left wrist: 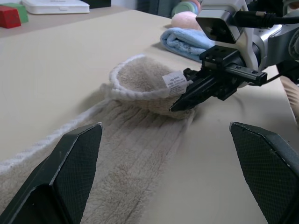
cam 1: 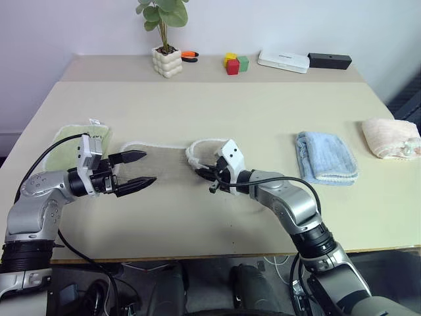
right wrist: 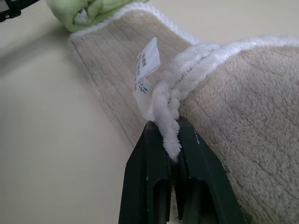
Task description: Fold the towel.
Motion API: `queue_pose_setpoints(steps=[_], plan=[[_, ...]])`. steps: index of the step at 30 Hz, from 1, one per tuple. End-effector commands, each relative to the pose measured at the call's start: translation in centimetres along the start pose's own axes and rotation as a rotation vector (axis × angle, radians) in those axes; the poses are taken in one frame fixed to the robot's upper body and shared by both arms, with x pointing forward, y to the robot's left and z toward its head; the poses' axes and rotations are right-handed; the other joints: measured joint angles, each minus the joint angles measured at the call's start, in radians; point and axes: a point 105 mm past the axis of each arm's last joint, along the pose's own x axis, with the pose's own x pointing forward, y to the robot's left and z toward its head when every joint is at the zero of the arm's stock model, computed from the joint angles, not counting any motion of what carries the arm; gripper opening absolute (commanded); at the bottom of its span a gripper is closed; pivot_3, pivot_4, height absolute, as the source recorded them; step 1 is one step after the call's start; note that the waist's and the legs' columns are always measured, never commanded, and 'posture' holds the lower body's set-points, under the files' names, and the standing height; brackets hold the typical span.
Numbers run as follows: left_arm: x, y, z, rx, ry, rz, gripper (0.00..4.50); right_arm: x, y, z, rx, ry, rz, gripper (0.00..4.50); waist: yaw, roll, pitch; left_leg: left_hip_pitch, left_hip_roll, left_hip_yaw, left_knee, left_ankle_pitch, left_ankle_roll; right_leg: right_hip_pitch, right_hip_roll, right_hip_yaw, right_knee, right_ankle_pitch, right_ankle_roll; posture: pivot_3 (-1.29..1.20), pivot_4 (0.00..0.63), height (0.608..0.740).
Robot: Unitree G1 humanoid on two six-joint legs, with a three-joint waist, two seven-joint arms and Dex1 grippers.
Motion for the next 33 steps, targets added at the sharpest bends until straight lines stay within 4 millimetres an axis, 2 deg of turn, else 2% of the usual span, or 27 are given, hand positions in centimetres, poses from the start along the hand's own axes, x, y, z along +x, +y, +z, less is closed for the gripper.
queue_pose_setpoints(steps=[1,5,6,8,12,13,15,17,21,24,26,27,28,31,33], plan=[[-0.3,-0.1,1.1,0.037,-0.026,0.007,4.5,0.7,0.1,1.6,-0.024,-0.054,-0.001,0.09,0.0,0.0,0.0,0.0,0.0,0.0,0.0,0.0,0.0,0.0,0.0,0.0,0.0,0.0,0.0,0.0,0.15,0.735],[-0.2,-0.1,1.2,0.037,-0.027,0.01,4.5,1.1,-0.2,1.0,-0.028,-0.034,-0.026,0.09,0.0,0.0,0.0,0.0,0.0,0.0,0.0,0.0,0.0,0.0,0.0,0.0,0.0,0.0,0.0,0.0,0.15,0.735],[-0.2,-0.1,1.2,0.038,-0.026,0.01,4.5,1.1,0.1,1.0,-0.017,-0.038,-0.014,0.34,0.0,0.0,0.0,0.0,0.0,0.0,0.0,0.0,0.0,0.0,0.0,0.0,0.0,0.0,0.0,0.0,0.15,0.735],[-0.2,-0.1,1.2,0.039,-0.027,0.01,4.5,1.1,0.4,1.0,0.011,-0.043,0.001,0.97,0.0,0.0,0.0,0.0,0.0,0.0,0.0,0.0,0.0,0.0,0.0,0.0,0.0,0.0,0.0,0.0,0.15,0.735],[0.1,0.1,1.2,0.038,-0.032,0.006,4.5,0.6,1.2,1.1,0.018,-0.045,0.058,2.94,0.0,0.0,0.0,0.0,0.0,0.0,0.0,0.0,0.0,0.0,0.0,0.0,0.0,0.0,0.0,0.0,0.15,0.735],[0.2,0.1,1.3,0.038,-0.034,0.005,4.5,0.5,1.0,1.4,0.014,-0.056,0.048,3.54,0.0,0.0,0.0,0.0,0.0,0.0,0.0,0.0,0.0,0.0,0.0,0.0,0.0,0.0,0.0,0.0,0.15,0.735],[0.4,0.2,1.3,0.04,-0.037,0.002,4.5,0.1,0.5,2.2,0.022,-0.091,0.042,4.47,0.001,0.0,0.0,0.0,0.0,0.0,0.0,0.0,0.0,0.0,0.0,0.0,0.0,0.0,0.0,0.0,0.15,0.735],[0.5,0.3,1.3,0.041,-0.039,0.001,4.5,-0.5,0.2,3.3,0.015,-0.142,0.044,4.47,0.001,0.0,0.0,0.0,0.0,0.0,0.0,0.0,0.0,0.0,0.0,0.0,0.0,0.0,0.0,0.0,0.15,0.735],[0.8,0.4,1.3,0.043,-0.043,-0.004,4.5,-2.4,-1.0,6.9,0.083,-0.324,0.051,4.47,0.0,0.0,0.0,0.0,0.0,0.0,0.0,0.0,0.0,0.0,0.0,0.0,0.0,0.0,0.0,0.0,0.15,0.735],[0.9,0.4,1.3,0.041,-0.044,-0.005,4.5,-2.9,-2.6,8.2,0.115,-0.397,-0.01,3.6,-0.001,0.0,0.0,0.0,0.0,0.0,0.0,0.0,0.0,0.0,0.0,0.0,0.0,0.0,0.0,0.0,0.15,0.735],[1.1,0.5,1.3,0.04,-0.048,-0.006,4.5,-3.1,-4.0,8.4,0.109,-0.419,-0.065,2.65,-0.001,0.0,0.0,0.0,0.0,0.0,0.0,0.0,0.0,0.0,0.0,0.0,0.0,0.0,0.0,0.0,0.15,0.735],[1.2,0.5,1.3,0.041,-0.05,-0.006,4.5,-3.0,-4.8,8.0,0.102,-0.424,-0.112,2.06,-0.001,0.0,0.0,0.0,0.0,0.0,0.0,0.0,0.0,0.0,0.0,0.0,0.0,0.0,0.0,0.0,0.15,0.735],[1.3,0.5,1.3,0.041,-0.052,-0.006,4.5,-2.8,-5.4,7.6,0.099,-0.422,-0.142,1.68,-0.001,0.0,0.0,0.0,0.0,0.0,0.0,0.0,0.0,0.0,0.0,0.0,0.0,0.0,0.0,0.0,0.15,0.735],[1.4,0.4,1.3,0.037,-0.057,-0.006,4.5,-1.7,-6.0,5.8,0.106,-0.413,-0.179,0.07,-0.001,0.0,0.0,0.0,0.0,0.0,0.0,0.0,0.0,0.0,0.0,0.0,0.0,0.0,0.0,0.0,0.15,0.735],[1.4,0.2,1.3,0.032,-0.058,-0.007,4.5,-1.2,-6.4,4.6,0.111,-0.399,-0.207,0.02,-0.004,0.0,0.0,0.0,0.0,0.0,-0.001,0.0,0.0,0.0,0.0,0.0,0.0,0.0,0.0,0.0,0.15,0.735]])
